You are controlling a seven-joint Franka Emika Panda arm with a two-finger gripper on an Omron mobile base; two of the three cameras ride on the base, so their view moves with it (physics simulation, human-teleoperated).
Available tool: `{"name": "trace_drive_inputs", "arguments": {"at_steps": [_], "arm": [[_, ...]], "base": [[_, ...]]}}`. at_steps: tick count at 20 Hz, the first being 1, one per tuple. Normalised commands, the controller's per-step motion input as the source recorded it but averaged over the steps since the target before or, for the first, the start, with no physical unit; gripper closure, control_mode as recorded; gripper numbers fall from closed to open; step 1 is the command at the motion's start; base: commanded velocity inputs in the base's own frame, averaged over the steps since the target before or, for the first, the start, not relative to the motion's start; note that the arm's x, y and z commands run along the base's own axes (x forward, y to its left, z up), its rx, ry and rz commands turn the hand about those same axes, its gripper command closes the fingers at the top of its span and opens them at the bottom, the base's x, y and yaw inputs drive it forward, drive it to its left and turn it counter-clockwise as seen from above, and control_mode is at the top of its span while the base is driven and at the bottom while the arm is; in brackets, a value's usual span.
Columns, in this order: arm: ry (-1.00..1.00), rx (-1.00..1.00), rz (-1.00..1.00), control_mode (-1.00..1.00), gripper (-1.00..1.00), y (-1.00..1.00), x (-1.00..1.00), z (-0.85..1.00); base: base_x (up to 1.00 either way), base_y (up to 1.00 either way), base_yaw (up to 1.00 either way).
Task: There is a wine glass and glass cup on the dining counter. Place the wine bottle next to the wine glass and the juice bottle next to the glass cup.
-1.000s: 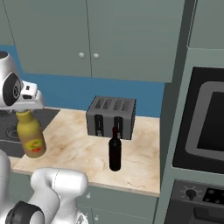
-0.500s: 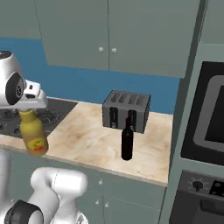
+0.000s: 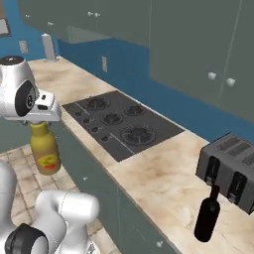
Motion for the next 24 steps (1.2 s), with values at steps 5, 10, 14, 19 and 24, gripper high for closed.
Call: {"name": "trace_drive_inputs", "arguments": {"at_steps": [5, 10, 14, 19, 24], "arm": [[0.00, 0.00, 0.00, 1.00, 1.00, 0.00, 0.00, 0.00], [0.00, 0.00, 0.00, 1.00, 1.00, 0.00, 0.00, 0.00], [0.00, 0.00, 0.00, 1.00, 1.00, 0.00, 0.00, 0.00], [0.00, 0.00, 0.00, 1.00, 1.00, 0.00, 0.00, 0.00], [0.00, 0.00, 0.00, 1.00, 1.00, 0.00, 0.00, 0.00]], "base": [[-0.07, 0.00, 1.00], [-0.07, 0.00, 1.00], [-0.07, 0.00, 1.00], [-0.06, 0.00, 1.00], [-0.02, -0.01, 1.00]]}}
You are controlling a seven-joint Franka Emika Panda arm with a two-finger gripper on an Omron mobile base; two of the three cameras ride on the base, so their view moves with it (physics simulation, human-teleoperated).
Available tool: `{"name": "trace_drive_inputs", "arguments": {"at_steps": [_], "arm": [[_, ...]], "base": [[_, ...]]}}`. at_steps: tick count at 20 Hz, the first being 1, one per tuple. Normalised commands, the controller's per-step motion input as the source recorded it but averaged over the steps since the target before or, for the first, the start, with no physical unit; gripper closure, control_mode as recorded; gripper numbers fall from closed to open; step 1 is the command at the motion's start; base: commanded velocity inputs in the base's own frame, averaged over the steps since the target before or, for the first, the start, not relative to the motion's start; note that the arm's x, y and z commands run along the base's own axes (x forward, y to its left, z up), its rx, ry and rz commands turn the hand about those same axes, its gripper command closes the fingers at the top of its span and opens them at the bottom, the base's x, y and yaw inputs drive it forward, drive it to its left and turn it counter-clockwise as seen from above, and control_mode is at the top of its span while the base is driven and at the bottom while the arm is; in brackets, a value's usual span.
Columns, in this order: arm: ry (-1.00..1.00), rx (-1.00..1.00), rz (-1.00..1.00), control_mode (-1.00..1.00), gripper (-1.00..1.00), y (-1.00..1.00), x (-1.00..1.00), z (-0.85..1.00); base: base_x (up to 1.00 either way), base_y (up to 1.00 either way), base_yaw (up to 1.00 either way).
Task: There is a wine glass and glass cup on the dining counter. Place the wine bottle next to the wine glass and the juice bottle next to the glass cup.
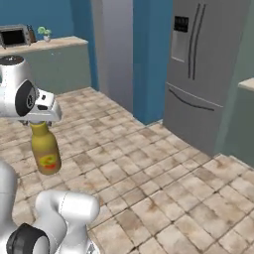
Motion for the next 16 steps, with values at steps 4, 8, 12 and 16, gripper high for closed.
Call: {"name": "trace_drive_inputs", "arguments": {"at_steps": [4, 8, 12, 16], "arm": [[0.00, 0.00, 0.00, 1.00, 1.00, 0.00, 0.00, 0.00], [0.00, 0.00, 0.00, 1.00, 1.00, 0.00, 0.00, 0.00], [0.00, 0.00, 0.00, 1.00, 1.00, 0.00, 0.00, 0.00], [0.00, 0.00, 0.00, 1.00, 1.00, 0.00, 0.00, 0.00]], "base": [[0.00, -0.01, 1.00], [0.04, -0.04, 0.96], [0.46, -0.19, 0.45], [0.55, -0.32, 0.12]]}}
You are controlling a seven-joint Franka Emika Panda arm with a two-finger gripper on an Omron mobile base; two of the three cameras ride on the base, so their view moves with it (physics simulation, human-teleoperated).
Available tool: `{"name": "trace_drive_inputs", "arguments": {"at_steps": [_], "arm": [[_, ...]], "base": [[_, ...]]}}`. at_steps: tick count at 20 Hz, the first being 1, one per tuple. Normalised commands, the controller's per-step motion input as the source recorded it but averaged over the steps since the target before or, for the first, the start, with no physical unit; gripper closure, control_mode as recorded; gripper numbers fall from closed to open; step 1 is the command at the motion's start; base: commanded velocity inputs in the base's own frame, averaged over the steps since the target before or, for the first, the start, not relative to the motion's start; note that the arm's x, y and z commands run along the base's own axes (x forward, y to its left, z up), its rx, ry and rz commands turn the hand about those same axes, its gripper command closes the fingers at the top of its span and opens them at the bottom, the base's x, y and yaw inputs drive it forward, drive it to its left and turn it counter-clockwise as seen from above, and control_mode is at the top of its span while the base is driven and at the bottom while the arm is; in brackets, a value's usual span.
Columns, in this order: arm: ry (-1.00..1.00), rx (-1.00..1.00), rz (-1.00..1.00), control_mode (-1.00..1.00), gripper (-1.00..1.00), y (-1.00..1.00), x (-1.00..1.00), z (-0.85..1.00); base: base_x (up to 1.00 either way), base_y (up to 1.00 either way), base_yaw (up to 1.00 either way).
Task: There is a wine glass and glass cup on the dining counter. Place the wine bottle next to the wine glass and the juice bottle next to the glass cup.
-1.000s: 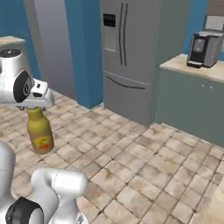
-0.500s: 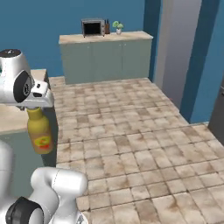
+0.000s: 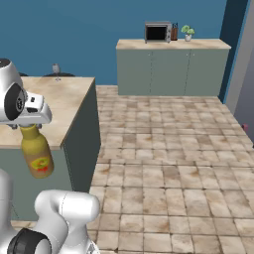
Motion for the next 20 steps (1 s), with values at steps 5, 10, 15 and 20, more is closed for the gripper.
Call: {"name": "trace_drive_inputs", "arguments": {"at_steps": [5, 10, 15, 20], "arm": [[0.00, 0.00, 0.00, 1.00, 1.00, 0.00, 0.00, 0.00], [0.00, 0.00, 0.00, 1.00, 1.00, 0.00, 0.00, 0.00], [0.00, 0.00, 0.00, 1.00, 1.00, 0.00, 0.00, 0.00], [0.00, 0.00, 0.00, 1.00, 1.00, 0.00, 0.00, 0.00]], "base": [[0.53, -0.39, 0.07], [0.60, -0.41, 0.07], [0.68, -0.38, 0.05], [0.73, -0.37, 0.03]]}}
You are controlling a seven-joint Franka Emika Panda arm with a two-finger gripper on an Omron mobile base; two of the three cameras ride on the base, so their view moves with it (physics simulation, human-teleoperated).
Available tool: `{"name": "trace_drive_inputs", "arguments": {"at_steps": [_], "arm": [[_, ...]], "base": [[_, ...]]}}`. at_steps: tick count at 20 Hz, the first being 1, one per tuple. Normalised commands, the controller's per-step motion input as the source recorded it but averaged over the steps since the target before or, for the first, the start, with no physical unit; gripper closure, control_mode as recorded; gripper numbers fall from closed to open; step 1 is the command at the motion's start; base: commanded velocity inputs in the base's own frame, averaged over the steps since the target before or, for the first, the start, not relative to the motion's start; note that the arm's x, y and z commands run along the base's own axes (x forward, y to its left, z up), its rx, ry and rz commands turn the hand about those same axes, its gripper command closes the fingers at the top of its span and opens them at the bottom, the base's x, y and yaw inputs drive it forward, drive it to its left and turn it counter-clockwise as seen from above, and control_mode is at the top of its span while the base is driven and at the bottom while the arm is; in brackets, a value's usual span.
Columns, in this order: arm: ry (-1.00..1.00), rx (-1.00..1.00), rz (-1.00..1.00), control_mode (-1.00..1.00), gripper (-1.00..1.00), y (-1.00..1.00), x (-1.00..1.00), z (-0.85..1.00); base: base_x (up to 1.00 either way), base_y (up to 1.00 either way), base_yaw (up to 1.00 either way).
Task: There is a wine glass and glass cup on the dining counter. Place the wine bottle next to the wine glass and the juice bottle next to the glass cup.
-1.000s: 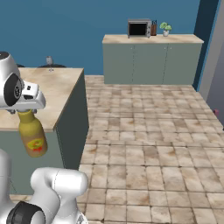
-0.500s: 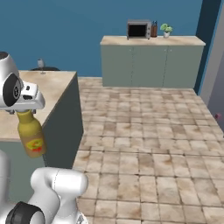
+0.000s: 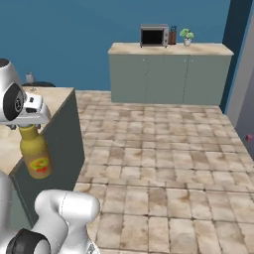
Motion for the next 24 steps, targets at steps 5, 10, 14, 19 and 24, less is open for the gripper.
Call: {"name": "trace_drive_inputs", "arguments": {"at_steps": [5, 10, 14, 19, 24], "arm": [[0.00, 0.00, 0.00, 1.00, 1.00, 0.00, 0.00, 0.00], [0.00, 0.00, 0.00, 1.00, 1.00, 0.00, 0.00, 0.00], [0.00, 0.00, 0.00, 1.00, 1.00, 0.00, 0.00, 0.00], [0.00, 0.00, 0.00, 1.00, 1.00, 0.00, 0.00, 0.00], [0.00, 0.00, 0.00, 1.00, 1.00, 0.00, 0.00, 0.00]], "base": [[0.73, -0.34, 0.06], [0.75, -0.33, 0.06], [0.80, -0.30, 0.06], [0.82, -0.29, 0.05], [0.82, -0.28, 0.05]]}}
